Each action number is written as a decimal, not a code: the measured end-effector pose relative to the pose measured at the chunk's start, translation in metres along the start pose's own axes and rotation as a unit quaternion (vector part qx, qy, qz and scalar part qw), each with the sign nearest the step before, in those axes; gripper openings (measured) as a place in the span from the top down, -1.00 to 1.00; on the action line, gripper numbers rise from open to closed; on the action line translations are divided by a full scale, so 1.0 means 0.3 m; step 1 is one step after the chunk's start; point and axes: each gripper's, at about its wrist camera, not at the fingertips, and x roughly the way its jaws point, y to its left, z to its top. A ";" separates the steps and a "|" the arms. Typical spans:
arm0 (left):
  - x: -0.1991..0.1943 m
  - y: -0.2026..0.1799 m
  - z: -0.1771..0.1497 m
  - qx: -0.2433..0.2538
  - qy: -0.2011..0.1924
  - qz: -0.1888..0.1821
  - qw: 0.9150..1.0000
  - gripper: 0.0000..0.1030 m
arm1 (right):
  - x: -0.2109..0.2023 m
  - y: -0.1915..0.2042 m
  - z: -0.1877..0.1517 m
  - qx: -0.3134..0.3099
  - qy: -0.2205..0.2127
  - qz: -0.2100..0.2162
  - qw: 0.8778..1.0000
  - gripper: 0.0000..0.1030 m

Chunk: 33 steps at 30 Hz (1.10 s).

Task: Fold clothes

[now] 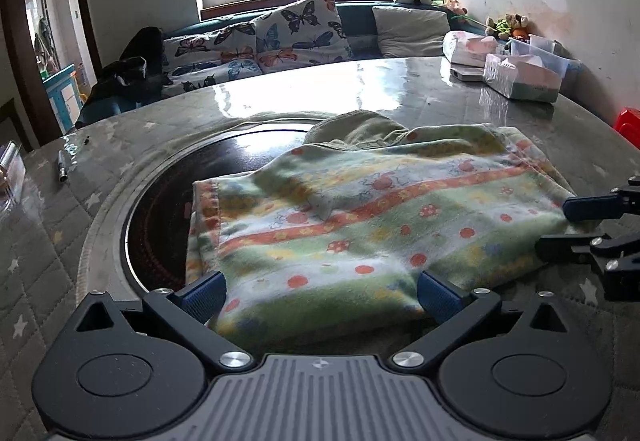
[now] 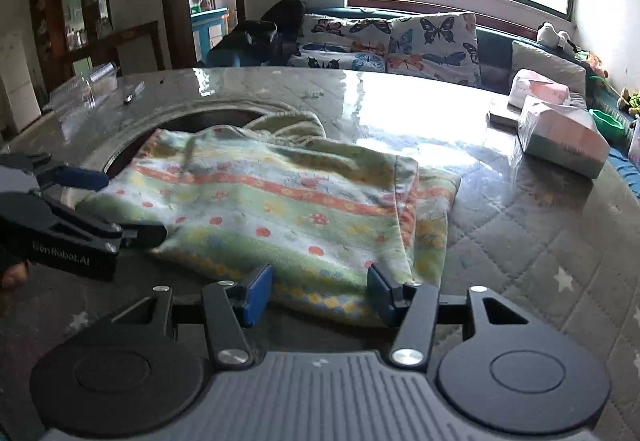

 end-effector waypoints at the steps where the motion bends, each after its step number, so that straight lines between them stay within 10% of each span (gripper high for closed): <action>1: -0.005 0.002 -0.001 0.000 -0.001 0.001 1.000 -1.00 | -0.004 0.000 0.004 0.000 -0.003 0.000 1.000 -0.03; 33: -0.014 0.120 -0.049 -0.066 0.003 0.018 0.998 -1.00 | 0.044 0.071 0.046 -0.012 -0.006 0.034 0.999 -0.08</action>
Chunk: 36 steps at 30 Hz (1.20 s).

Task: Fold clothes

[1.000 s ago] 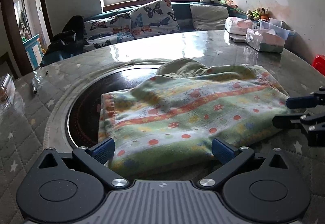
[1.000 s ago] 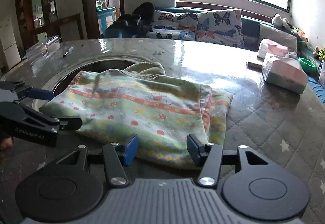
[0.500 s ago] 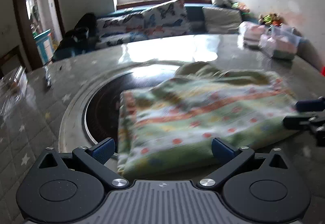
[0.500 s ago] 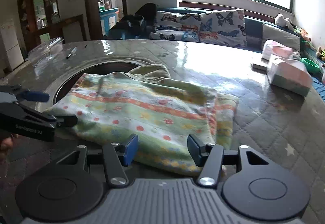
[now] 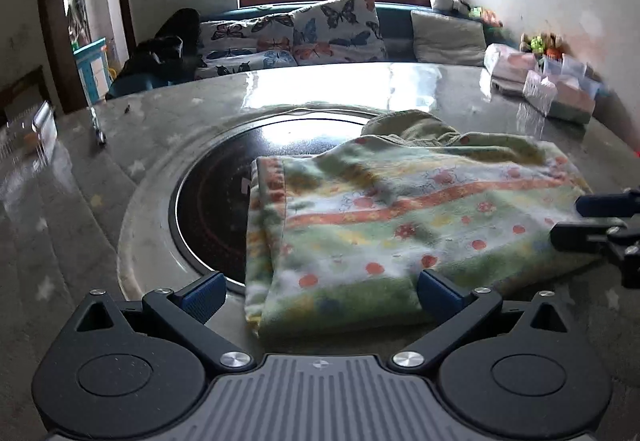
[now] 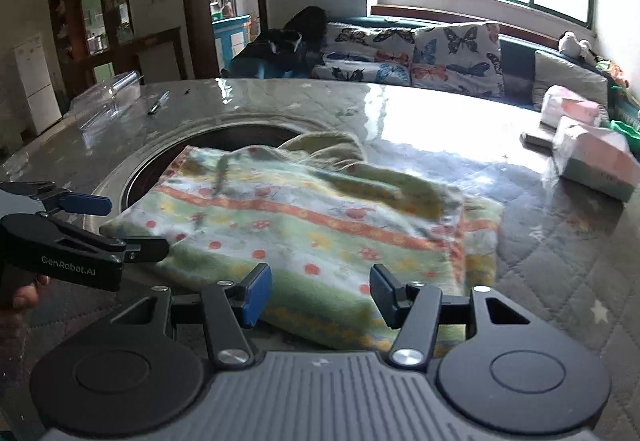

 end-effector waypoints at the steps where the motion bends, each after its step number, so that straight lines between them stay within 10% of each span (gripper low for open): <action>1: -0.001 0.004 -0.001 -0.004 0.001 -0.002 1.000 -1.00 | 0.007 0.002 -0.002 -0.001 0.004 0.001 1.000 -0.08; 36: -0.015 0.106 -0.004 -0.054 0.009 0.041 0.998 -1.00 | 0.045 0.058 0.025 -0.022 0.003 0.017 1.000 -0.13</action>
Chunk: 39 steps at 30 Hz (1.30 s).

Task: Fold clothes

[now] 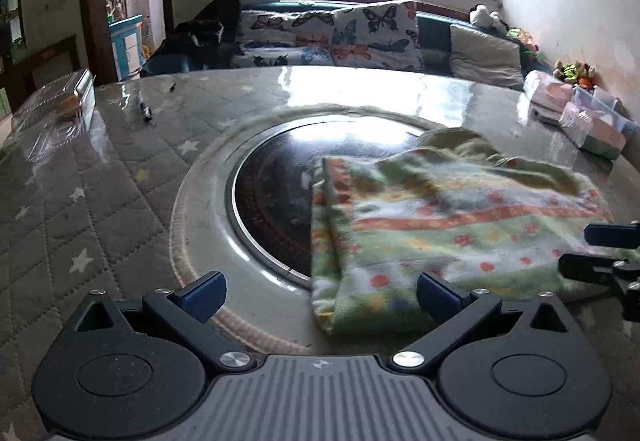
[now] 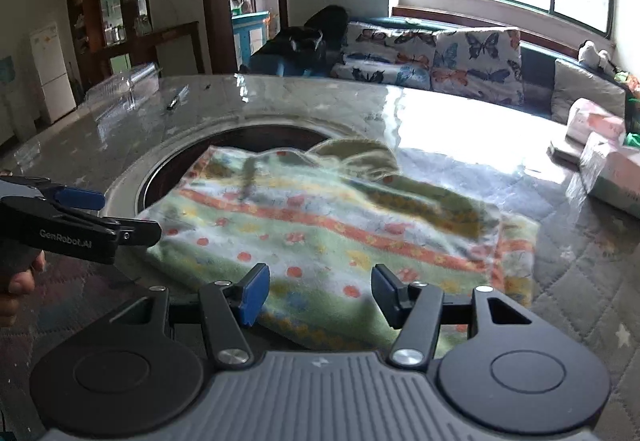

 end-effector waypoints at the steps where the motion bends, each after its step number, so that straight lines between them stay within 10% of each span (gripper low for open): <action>1: 0.005 0.004 -0.006 -0.002 0.000 0.000 1.000 -1.00 | 0.010 0.002 -0.006 -0.001 0.004 0.000 1.000 -0.13; 39: 0.017 0.021 0.015 -0.006 0.014 0.002 1.000 -1.00 | 0.222 -0.160 0.213 0.034 0.010 0.015 0.999 -0.02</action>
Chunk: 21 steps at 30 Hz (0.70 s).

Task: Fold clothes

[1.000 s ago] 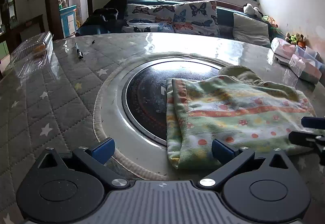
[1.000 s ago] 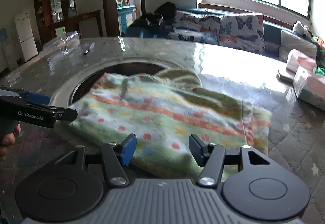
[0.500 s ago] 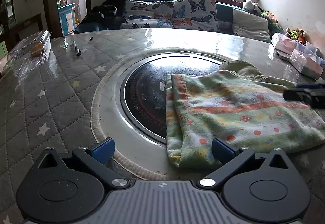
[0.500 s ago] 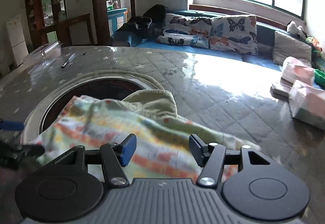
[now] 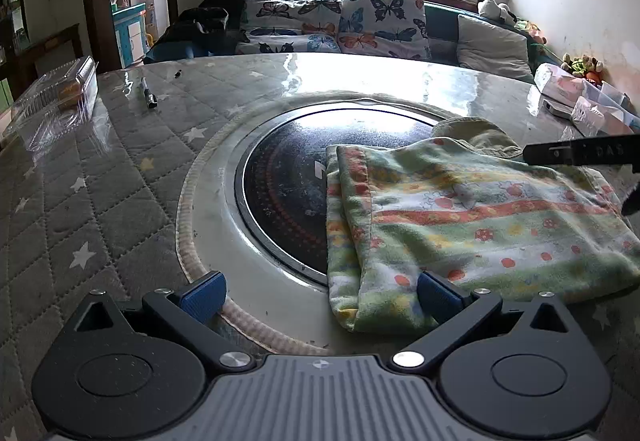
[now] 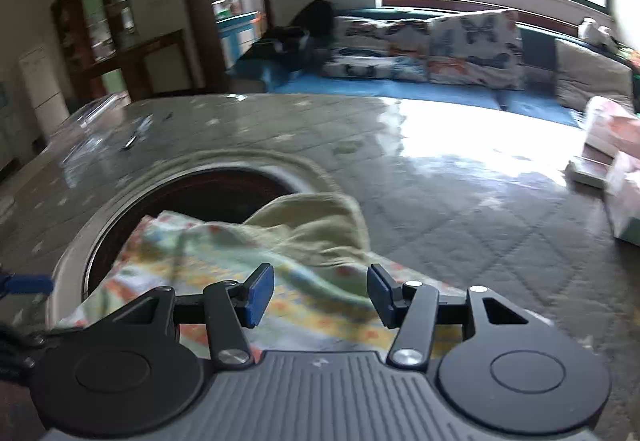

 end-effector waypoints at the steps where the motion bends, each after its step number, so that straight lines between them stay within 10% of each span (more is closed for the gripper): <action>1: 0.000 -0.001 0.001 0.000 0.000 0.000 1.000 -1.00 | 0.014 0.004 -0.003 -0.002 0.005 -0.001 1.000 -0.02; 21: -0.004 0.002 0.019 -0.005 0.010 0.003 1.000 -1.00 | -0.132 0.245 -0.088 -0.108 -0.005 0.024 0.994 -0.28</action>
